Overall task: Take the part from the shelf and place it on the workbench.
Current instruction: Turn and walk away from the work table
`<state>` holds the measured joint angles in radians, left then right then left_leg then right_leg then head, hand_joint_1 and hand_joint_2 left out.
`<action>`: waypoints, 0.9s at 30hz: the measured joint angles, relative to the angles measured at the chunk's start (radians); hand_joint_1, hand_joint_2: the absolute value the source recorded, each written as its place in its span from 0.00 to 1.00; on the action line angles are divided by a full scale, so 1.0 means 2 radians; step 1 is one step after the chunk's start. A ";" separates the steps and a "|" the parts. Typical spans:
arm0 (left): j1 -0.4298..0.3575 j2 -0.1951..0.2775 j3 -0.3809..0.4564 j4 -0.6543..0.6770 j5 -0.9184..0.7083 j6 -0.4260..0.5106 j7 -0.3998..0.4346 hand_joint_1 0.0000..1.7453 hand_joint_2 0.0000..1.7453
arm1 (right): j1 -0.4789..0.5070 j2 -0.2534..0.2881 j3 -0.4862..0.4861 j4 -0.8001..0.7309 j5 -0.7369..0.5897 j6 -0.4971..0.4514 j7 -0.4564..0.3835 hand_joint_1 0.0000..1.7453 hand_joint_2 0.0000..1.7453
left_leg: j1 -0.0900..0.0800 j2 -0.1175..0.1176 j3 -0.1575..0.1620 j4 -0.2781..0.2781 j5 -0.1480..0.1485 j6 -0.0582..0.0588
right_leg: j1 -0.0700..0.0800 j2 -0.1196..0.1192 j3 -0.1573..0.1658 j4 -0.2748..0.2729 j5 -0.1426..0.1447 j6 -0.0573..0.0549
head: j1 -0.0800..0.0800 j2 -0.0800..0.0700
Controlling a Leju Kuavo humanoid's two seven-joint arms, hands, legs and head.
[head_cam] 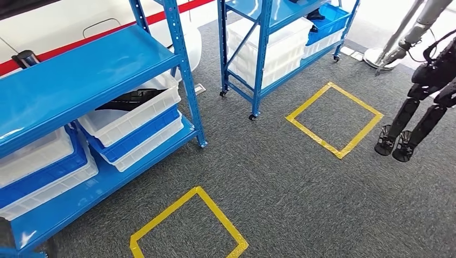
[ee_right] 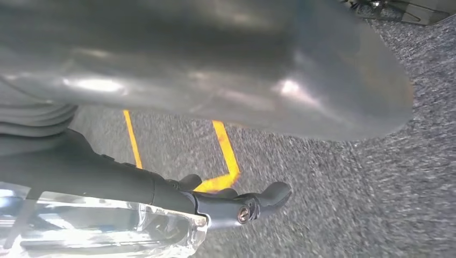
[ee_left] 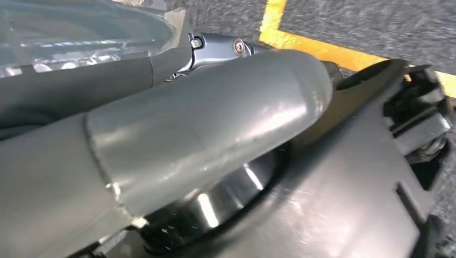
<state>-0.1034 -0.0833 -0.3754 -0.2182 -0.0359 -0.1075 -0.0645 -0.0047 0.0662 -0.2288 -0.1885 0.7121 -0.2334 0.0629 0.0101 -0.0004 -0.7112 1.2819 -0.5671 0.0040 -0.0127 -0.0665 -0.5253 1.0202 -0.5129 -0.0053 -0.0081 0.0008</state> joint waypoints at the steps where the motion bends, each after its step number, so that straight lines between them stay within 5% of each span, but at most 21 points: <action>1: 0.000 0.000 0.000 0.000 -0.001 0.000 -0.001 0.00 0.00 | -0.001 0.000 0.000 0.000 0.000 0.000 0.000 0.00 0.00 | -0.001 0.004 0.016 -0.029 0.015 0.003 | 0.001 -0.006 0.001 0.000 0.000 -0.001 | 0.000 0.000; 3: -0.001 0.000 0.000 -0.001 -0.003 0.000 -0.005 0.00 0.00 | -0.002 0.001 0.000 0.000 0.002 0.000 0.000 0.00 0.00 | -0.006 0.028 0.052 -0.096 0.037 0.011 | 0.004 -0.017 0.002 0.000 -0.002 0.000 | 0.000 0.000; 5: -0.004 0.001 0.000 -0.001 -0.004 -0.001 -0.010 0.00 0.00 | -0.003 0.002 0.000 0.000 0.004 0.000 -0.001 0.00 0.00 | -0.011 0.042 0.067 -0.127 0.042 0.017 | 0.006 -0.027 0.004 0.000 -0.003 0.002 | 0.000 0.000; 7: -0.004 0.001 0.000 -0.002 -0.006 -0.003 -0.013 0.00 0.00 | -0.004 0.002 0.000 -0.001 0.005 0.000 -0.001 0.00 0.00 | -0.012 0.029 0.067 -0.130 0.045 0.020 | 0.007 -0.036 0.005 -0.001 -0.005 0.005 | 0.000 0.000; 8: -0.003 0.000 0.000 -0.002 -0.007 -0.003 -0.013 0.00 0.00 | -0.005 0.002 0.000 -0.001 0.006 0.000 -0.001 0.00 0.00 | -0.010 0.023 0.068 -0.134 0.048 0.021 | 0.007 -0.030 0.005 0.002 -0.007 0.007 | 0.001 0.000; 11: -0.003 -0.001 0.000 -0.002 -0.007 -0.004 -0.015 0.00 0.00 | -0.003 0.002 -0.001 -0.001 0.006 -0.001 -0.001 0.00 0.00 | -0.005 0.005 0.070 -0.142 0.057 0.027 | 0.004 0.017 -0.021 0.060 -0.038 0.008 | 0.002 0.000; 14: -0.002 -0.001 0.000 -0.002 -0.007 -0.008 -0.016 0.00 0.00 | 0.000 0.001 -0.001 -0.001 0.007 -0.001 -0.001 0.00 0.00 | -0.003 -0.019 0.068 -0.142 0.059 0.027 | 0.000 0.030 -0.059 0.136 -0.062 0.012 | 0.003 0.000; 15: -0.002 -0.001 0.000 -0.002 -0.007 -0.009 -0.016 0.00 0.00 | 0.000 0.000 -0.002 -0.001 0.007 -0.001 -0.001 0.00 0.00 | -0.002 -0.028 0.068 -0.141 0.060 0.026 | -0.002 0.031 -0.057 0.130 -0.055 0.017 | 0.003 0.000; 18: -0.001 -0.001 0.000 -0.002 -0.007 -0.012 -0.016 0.00 0.00 | 0.000 -0.001 -0.003 -0.001 0.009 0.000 -0.001 0.00 0.00 | 0.000 -0.051 0.066 -0.136 0.058 0.018 | -0.009 0.053 -0.017 0.035 -0.012 0.032 | 0.005 0.000; 20: -0.001 -0.001 0.000 -0.003 -0.007 -0.013 -0.016 0.00 0.00 | -0.001 0.000 -0.004 -0.002 0.009 0.000 -0.002 0.00 0.00 | -0.002 -0.061 0.063 -0.133 0.057 0.011 | -0.010 0.065 -0.004 0.003 -0.001 0.029 | 0.006 0.000; 23: 0.001 0.001 0.000 -0.003 -0.007 -0.011 -0.016 0.00 0.00 | -0.003 0.000 -0.004 -0.002 0.008 0.000 -0.002 0.00 0.00 | -0.001 -0.065 0.058 -0.131 0.057 0.005 | -0.010 0.051 -0.002 0.002 0.003 0.017 | 0.004 0.000; 25: 0.001 0.002 0.000 -0.003 -0.007 -0.010 -0.016 0.00 0.00 | -0.002 0.000 -0.006 -0.002 0.008 0.000 -0.002 0.00 0.00 | 0.000 -0.040 0.046 -0.105 0.042 0.001 | -0.010 0.039 -0.002 0.002 0.004 0.010 | 0.002 0.000; 27: -0.001 0.001 0.000 -0.003 -0.007 -0.009 -0.017 0.00 0.00 | -0.001 0.000 -0.008 -0.002 0.008 0.000 -0.002 0.00 0.00 | 0.000 -0.012 0.015 -0.041 0.008 -0.001 | -0.007 0.026 -0.003 0.002 0.003 0.004 | -0.001 0.000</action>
<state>-0.1052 -0.0806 -0.3760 -0.2235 -0.0504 -0.1259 -0.0981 -0.0062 0.0664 -0.2440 -0.1919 0.7283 -0.2335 0.0583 0.0096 -0.0236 -0.6821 1.2005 -0.5513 0.0012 -0.0257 -0.0148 -0.5312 1.0233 -0.5067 0.0034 -0.0105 0.0008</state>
